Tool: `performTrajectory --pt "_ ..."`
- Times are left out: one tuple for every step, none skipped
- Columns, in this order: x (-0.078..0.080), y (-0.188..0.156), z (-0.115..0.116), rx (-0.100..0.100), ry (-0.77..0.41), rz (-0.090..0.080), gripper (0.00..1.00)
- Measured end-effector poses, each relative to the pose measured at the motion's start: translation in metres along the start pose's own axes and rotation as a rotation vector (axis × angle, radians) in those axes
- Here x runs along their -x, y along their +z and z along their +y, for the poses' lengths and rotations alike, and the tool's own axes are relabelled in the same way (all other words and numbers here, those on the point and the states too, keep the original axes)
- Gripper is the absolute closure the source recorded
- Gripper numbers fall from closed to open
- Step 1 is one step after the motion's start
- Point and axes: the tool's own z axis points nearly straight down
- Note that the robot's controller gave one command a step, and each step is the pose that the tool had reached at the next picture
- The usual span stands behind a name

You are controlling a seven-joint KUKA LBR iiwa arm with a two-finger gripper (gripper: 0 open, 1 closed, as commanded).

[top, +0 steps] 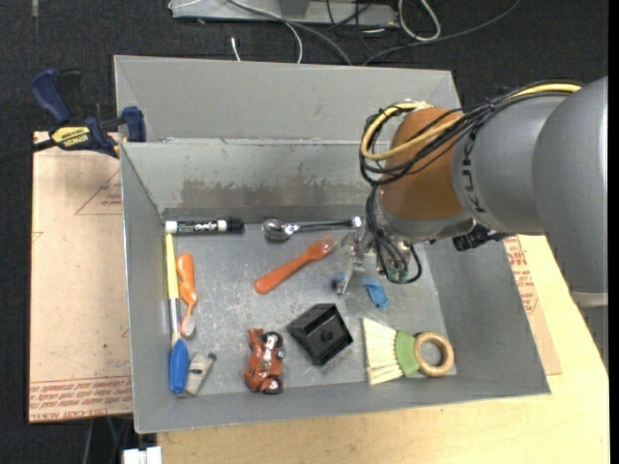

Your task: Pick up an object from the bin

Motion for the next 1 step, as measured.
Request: performTrajectory --pt "0.0000 0.0000 0.0000 0.000 0.000 0.000 1.00"
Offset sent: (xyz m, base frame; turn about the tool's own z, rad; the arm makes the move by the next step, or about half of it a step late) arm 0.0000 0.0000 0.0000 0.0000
